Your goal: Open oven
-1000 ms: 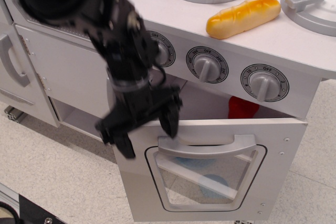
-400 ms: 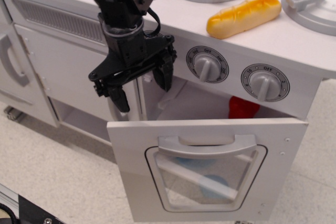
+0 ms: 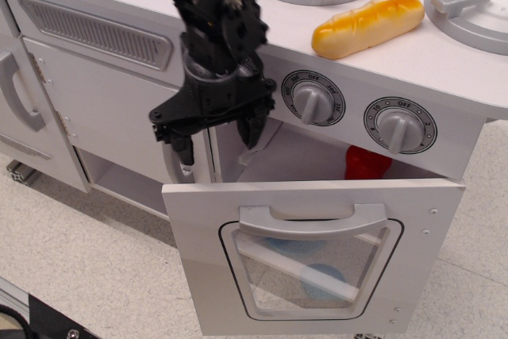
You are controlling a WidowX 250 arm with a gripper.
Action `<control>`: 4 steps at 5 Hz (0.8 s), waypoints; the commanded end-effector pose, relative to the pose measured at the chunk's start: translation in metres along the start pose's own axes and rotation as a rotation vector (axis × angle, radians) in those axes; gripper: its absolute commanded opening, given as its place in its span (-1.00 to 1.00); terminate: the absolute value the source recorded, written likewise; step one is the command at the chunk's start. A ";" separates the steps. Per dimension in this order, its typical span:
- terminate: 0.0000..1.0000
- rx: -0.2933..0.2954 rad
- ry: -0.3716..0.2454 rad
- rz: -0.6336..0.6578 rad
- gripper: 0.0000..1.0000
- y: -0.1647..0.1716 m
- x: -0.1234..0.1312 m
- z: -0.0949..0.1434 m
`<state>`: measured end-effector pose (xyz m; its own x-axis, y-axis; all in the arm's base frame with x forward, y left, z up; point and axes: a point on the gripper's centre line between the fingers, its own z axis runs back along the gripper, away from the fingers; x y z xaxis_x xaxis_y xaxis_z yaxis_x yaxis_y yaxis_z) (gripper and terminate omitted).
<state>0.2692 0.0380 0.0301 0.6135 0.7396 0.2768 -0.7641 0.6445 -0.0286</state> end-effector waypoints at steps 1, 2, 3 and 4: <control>-1.00 -0.041 -0.010 -0.105 1.00 0.001 -0.008 -0.025; -1.00 -0.041 0.098 -0.123 1.00 0.008 -0.017 -0.032; -1.00 -0.049 0.238 -0.109 1.00 0.012 -0.027 -0.021; -1.00 -0.052 0.325 -0.053 1.00 0.008 -0.044 -0.018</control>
<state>0.2326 0.0136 -0.0142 0.6894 0.7208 -0.0721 -0.7243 0.6878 -0.0485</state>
